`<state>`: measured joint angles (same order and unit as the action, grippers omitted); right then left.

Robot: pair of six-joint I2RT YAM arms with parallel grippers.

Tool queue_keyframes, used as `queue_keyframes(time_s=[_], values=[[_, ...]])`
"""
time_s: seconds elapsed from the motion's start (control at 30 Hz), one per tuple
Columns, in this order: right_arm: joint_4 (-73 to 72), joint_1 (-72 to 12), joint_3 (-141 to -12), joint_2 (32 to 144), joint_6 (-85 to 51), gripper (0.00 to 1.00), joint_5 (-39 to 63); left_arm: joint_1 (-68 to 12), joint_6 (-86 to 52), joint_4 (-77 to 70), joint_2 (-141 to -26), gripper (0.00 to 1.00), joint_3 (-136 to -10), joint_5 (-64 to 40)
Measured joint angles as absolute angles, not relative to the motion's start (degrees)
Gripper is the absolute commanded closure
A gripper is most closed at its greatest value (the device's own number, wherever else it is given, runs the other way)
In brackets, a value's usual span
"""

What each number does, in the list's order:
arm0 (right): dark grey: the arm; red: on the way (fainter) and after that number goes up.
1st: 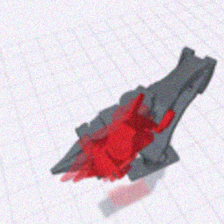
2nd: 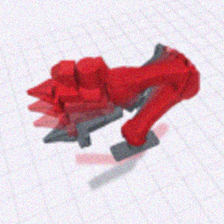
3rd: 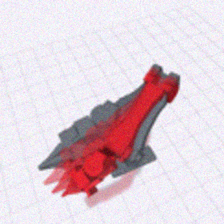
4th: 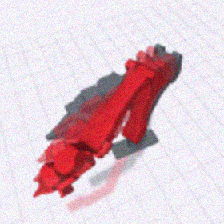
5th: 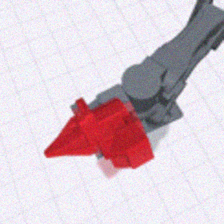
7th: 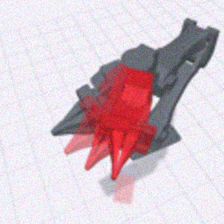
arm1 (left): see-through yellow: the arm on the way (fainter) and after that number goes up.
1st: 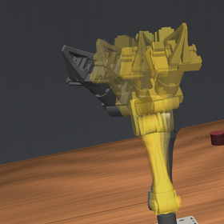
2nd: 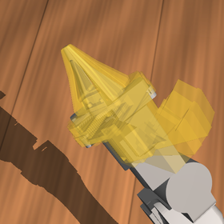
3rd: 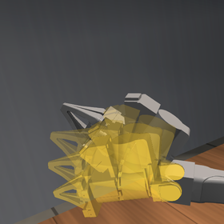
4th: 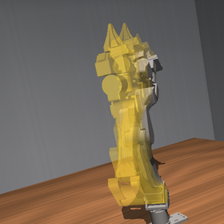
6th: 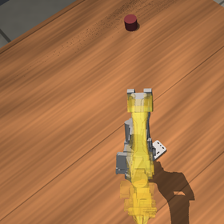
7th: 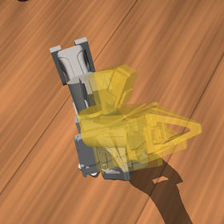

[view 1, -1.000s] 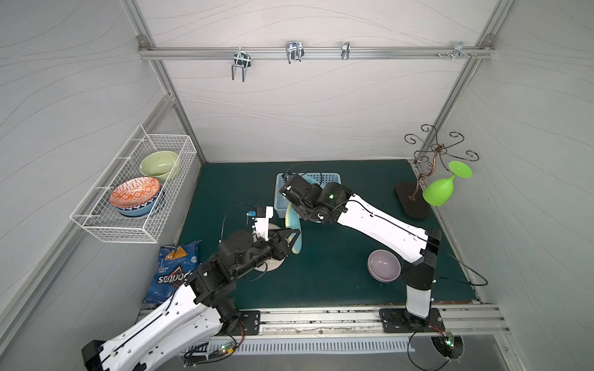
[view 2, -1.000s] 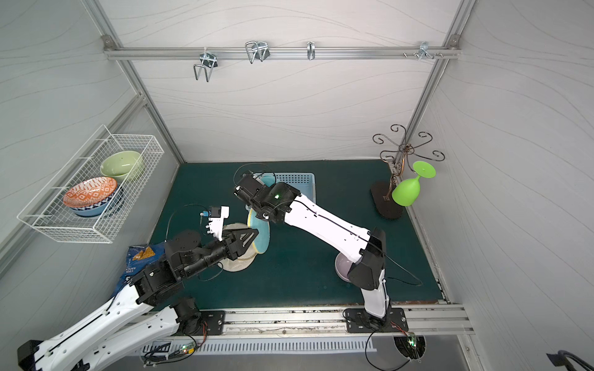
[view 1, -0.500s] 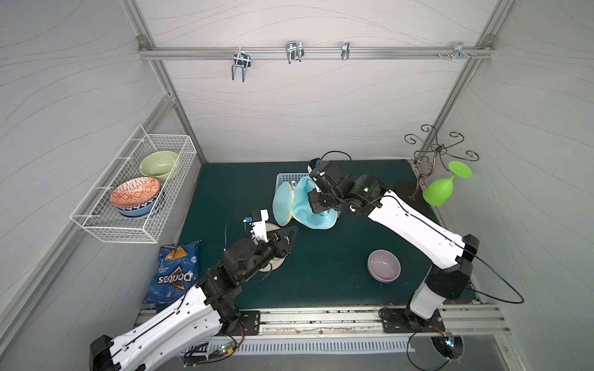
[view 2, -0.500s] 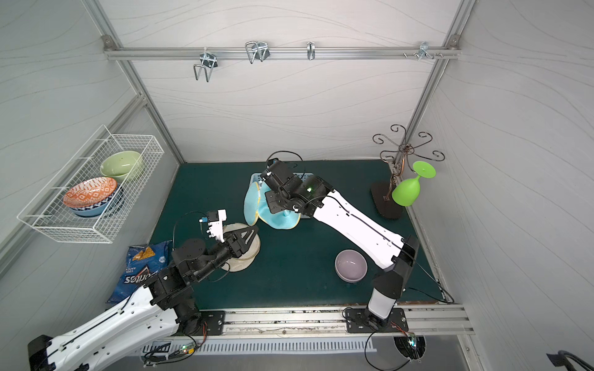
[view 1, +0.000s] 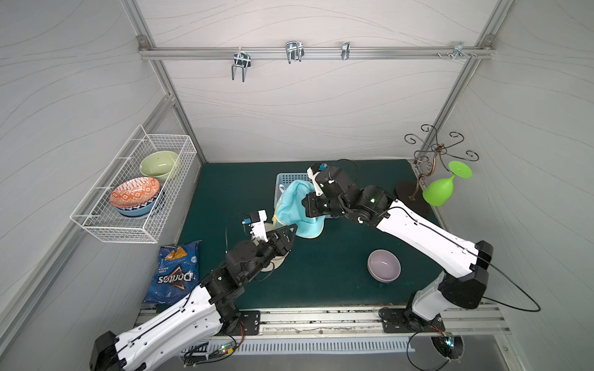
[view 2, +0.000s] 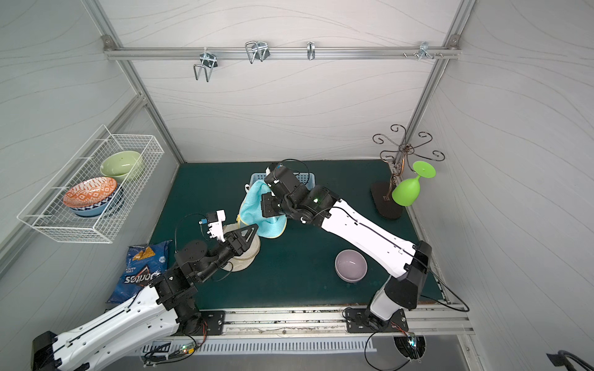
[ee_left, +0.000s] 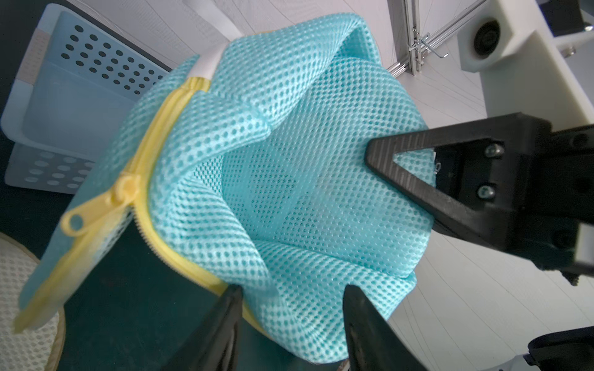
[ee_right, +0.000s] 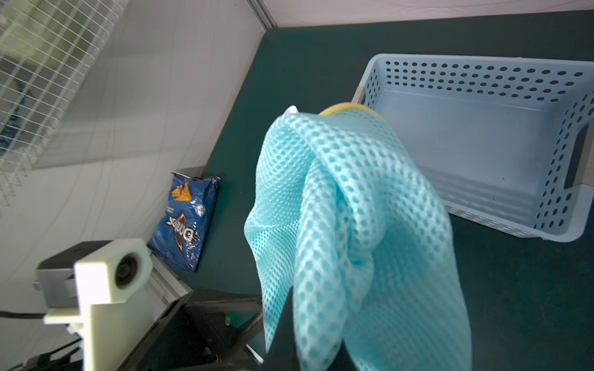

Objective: Turn the laundry bag inside out
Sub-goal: Turn over the laundry bag.

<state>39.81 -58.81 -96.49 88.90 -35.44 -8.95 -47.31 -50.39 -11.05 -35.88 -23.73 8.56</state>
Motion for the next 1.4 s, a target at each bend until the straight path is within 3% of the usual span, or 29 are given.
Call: queue_keyframes(time_s=[0.2, 0.23, 0.27, 0.4, 0.43, 0.47, 0.5, 0.53, 0.73, 1.07, 1.27, 1.4], values=[[38.02, -59.29, -95.64, 87.11, -35.53, 1.00, -10.66, -47.31, -52.49, -9.78, -34.06, 0.41, -23.35, 7.94], [37.80, -59.53, -95.72, 87.11, -35.44, 1.00, -11.11, -47.31, -52.58, -8.93, -33.50, 0.39, -23.53, 7.97], [37.56, -59.81, -95.77, 87.11, -35.29, 1.00, -11.60, -47.31, -52.58, -8.03, -33.04, 0.29, -23.79, 7.99], [36.05, -60.80, -95.61, 87.11, -35.24, 1.00, -11.81, -47.31, -52.80, -6.90, -33.54, 0.30, -24.71, 8.01], [35.70, -60.90, -95.61, 87.11, -35.38, 1.00, -11.73, -47.31, -52.95, -7.14, -34.17, 0.38, -24.73, 7.97], [35.24, -61.06, -95.61, 87.11, -35.57, 1.00, -11.62, -47.29, -53.23, -7.33, -35.14, 0.57, -24.73, 7.92], [34.65, -61.17, -95.55, 87.11, -35.81, 1.00, -11.40, -47.29, -53.52, -7.53, -36.05, 0.84, -24.73, 7.86], [33.82, -61.17, -95.22, 87.02, -36.18, 1.00, -11.18, -47.31, -53.34, -7.79, -36.73, 1.00, -24.73, 7.68], [26.55, -55.86, -85.86, 82.04, -43.40, 1.00, -1.63, -47.33, -52.51, -8.03, -37.80, 1.00, -24.36, 7.07], [11.97, -46.41, -72.27, 72.31, -61.36, 1.00, 18.61, -46.37, -48.80, -8.73, -33.65, 1.00, -18.68, 16.53], [12.56, -43.00, -67.55, 69.84, -58.04, 1.00, 28.67, -31.11, -47.90, -6.17, -29.39, 1.00, -22.76, 7.81], [10.55, -41.45, -58.83, 64.38, -55.77, 1.00, 32.47, -25.41, -46.65, -2.11, -31.73, 1.00, -26.83, -1.13]])
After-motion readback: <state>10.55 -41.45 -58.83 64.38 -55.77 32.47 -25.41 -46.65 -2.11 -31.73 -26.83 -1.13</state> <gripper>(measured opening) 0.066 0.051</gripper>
